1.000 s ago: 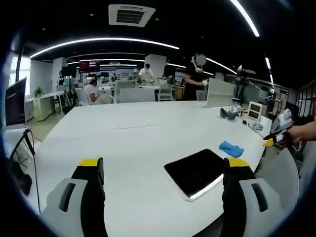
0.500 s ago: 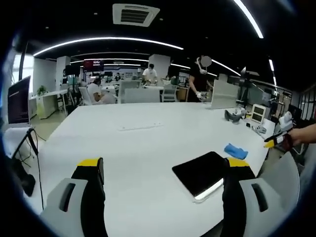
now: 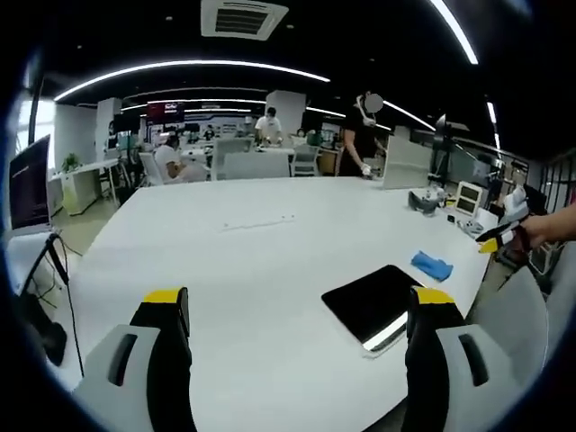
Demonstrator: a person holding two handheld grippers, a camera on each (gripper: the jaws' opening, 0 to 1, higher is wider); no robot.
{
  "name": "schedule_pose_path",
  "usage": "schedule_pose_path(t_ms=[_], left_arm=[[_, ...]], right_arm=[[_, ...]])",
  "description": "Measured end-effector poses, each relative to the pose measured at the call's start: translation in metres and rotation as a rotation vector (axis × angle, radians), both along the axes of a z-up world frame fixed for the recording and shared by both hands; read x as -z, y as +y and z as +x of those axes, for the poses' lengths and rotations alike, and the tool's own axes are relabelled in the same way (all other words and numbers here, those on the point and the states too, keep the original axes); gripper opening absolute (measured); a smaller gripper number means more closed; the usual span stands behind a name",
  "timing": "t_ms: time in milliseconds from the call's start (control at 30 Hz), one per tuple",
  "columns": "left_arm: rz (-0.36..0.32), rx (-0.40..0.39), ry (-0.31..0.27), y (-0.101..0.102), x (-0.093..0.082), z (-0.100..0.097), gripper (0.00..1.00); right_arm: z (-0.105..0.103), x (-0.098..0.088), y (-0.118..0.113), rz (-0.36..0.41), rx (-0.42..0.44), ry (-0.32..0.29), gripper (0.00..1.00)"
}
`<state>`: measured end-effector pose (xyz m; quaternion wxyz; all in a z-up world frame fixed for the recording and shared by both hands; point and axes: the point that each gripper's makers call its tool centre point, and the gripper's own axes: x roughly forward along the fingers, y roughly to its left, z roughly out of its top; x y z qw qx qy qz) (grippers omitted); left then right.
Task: Wipe the mirror surface with the cleaning cloth until all visible marks leave the cleaned area.
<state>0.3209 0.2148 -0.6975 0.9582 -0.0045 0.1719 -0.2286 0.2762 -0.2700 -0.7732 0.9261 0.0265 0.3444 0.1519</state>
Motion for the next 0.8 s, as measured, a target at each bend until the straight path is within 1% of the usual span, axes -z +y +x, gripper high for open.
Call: schedule_pose_path(t_ms=[33,100,133,167,233,267,300,367,433,500,567,633,700,767,800], left_arm=[[0.008,0.002,-0.007,0.002,0.003,0.0,0.99],[-0.006,0.007,0.002,0.005,0.011,0.004,0.99],[-0.004,0.002,-0.003,0.008,0.013,0.005,0.99],[0.009,-0.008,-0.015,0.013,0.013,0.009,0.99],[-0.003,-0.015,-0.013,0.015,0.014,0.014,0.99],[0.048,-0.016,0.001,0.019,0.02,0.016,0.99],[0.06,-0.017,0.008,0.019,0.022,0.017,0.99],[0.017,-0.004,0.005,0.013,0.019,0.019,0.99],[0.038,0.011,-0.004,0.013,0.019,0.02,0.99],[0.036,0.024,0.009,0.012,0.021,0.019,0.99],[0.07,0.039,0.016,0.013,0.024,0.016,0.99],[0.052,0.037,0.026,0.014,0.023,0.013,0.99],[0.029,0.009,0.024,0.018,0.017,0.011,0.99],[0.029,0.012,0.024,0.017,0.018,0.009,0.99],[0.039,0.023,0.024,0.016,0.02,0.007,0.99]], right_arm=[[0.0,0.001,0.0,-0.012,-0.007,-0.003,0.98],[0.001,0.011,-0.004,-0.043,-0.012,0.015,0.98],[0.001,0.013,-0.007,-0.042,0.006,0.02,0.98],[0.001,0.013,-0.009,-0.027,0.046,0.026,0.98],[0.003,0.012,-0.007,-0.022,0.054,0.02,0.98],[0.004,0.013,-0.006,-0.024,0.054,0.023,0.98],[0.004,0.015,-0.005,-0.026,0.062,0.027,0.98],[0.003,0.014,-0.001,-0.015,0.064,0.033,0.98],[0.004,0.01,0.001,-0.02,0.065,0.021,0.98],[0.004,0.008,-0.001,-0.025,0.069,0.017,0.98],[0.005,0.009,-0.002,-0.021,0.07,0.017,0.98],[0.006,0.007,-0.003,-0.019,0.069,0.013,0.98],[0.004,0.004,-0.002,-0.002,0.078,0.012,0.98],[0.004,0.004,0.0,-0.002,0.075,0.012,0.98],[0.003,0.005,0.001,-0.007,0.071,0.01,0.98]])
